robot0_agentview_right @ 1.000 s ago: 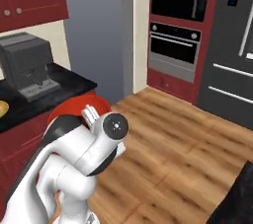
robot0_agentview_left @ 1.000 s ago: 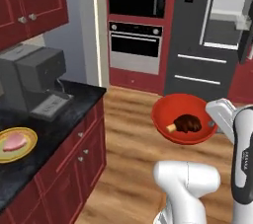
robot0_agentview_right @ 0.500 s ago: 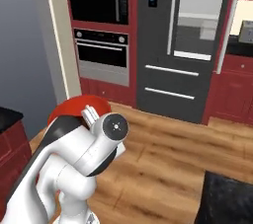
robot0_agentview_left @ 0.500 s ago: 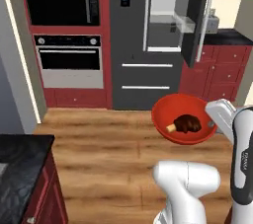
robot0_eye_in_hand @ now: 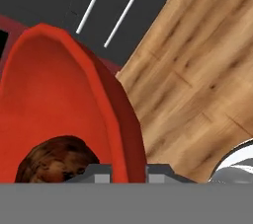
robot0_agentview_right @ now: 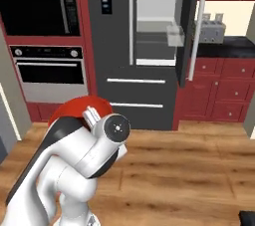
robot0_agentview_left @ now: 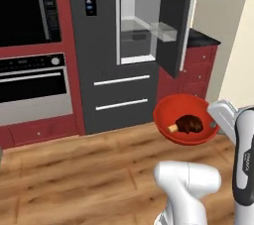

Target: Place one of the steaks on the plate and the other in the bowl. Then place the bowl in the fridge.

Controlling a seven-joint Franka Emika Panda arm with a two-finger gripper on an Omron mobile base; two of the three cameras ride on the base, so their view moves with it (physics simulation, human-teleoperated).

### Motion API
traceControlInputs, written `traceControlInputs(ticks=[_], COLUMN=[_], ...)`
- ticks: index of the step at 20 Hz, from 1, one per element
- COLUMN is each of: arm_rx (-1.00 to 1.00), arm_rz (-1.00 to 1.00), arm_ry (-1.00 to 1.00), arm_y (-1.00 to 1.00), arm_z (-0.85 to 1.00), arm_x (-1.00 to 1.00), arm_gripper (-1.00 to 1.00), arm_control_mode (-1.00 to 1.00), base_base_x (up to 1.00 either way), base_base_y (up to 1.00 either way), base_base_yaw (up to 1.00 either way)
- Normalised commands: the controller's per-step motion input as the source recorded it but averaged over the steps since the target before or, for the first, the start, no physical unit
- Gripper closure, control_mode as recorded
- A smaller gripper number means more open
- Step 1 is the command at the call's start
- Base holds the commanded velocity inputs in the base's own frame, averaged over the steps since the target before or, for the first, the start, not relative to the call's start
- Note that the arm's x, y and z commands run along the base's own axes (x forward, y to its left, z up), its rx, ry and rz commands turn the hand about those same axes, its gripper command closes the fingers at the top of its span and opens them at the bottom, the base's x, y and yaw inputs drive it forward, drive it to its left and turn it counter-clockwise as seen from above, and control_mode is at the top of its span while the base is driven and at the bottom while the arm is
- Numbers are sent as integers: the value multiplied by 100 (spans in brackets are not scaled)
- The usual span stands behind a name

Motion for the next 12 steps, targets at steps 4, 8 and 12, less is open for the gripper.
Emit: traceControlInputs(ticks=[4,8,12], arm_rx=[0,0,0], arm_rz=[0,0,0], arm_ry=[0,0,0], arm_y=[0,0,0], arm_z=[0,0,0], arm_x=[0,0,0], arm_gripper=[100,100,100], arm_control_mode=[100,100,100], base_base_x=[100,100,100], base_base_y=[60,15,0], base_base_yaw=[-23,-22,-18])
